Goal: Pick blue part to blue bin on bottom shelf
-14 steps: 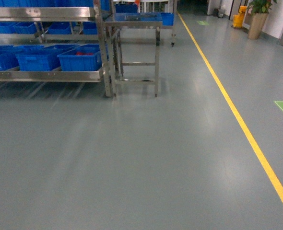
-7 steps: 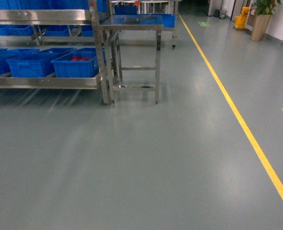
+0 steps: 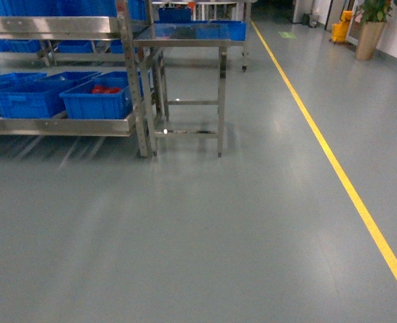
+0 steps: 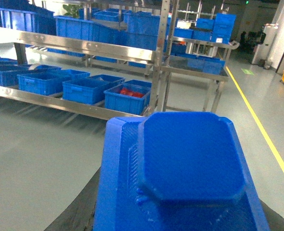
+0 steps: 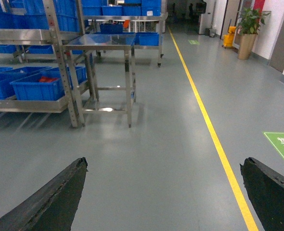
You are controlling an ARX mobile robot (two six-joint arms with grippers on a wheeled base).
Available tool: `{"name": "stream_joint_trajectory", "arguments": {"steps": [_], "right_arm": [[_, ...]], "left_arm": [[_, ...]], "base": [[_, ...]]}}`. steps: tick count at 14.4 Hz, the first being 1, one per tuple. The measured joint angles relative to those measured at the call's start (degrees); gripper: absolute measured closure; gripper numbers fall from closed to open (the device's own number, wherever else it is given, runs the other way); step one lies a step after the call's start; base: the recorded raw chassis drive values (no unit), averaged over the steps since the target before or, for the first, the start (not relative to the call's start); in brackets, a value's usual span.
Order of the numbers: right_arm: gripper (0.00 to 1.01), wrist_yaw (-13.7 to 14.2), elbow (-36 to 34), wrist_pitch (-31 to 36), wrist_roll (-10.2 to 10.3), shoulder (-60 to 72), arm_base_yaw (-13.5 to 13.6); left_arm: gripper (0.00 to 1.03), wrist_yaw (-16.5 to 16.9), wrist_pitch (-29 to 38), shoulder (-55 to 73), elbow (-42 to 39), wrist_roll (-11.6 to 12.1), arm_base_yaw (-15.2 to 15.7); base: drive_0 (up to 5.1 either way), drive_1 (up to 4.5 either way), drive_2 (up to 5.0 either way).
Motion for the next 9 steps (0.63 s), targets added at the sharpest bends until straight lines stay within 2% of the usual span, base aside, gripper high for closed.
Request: {"name": "stream_joint_trajectory", "arguments": {"steps": [9], "right_arm": [[0.03,0.0,0.0,-0.2,0.0,0.0,0.0]], "left_arm": [[0.60,0.0,0.4,0.1,0.0,0.0,0.0]], "base": [[-0.1,4.09,-4.2]]}}
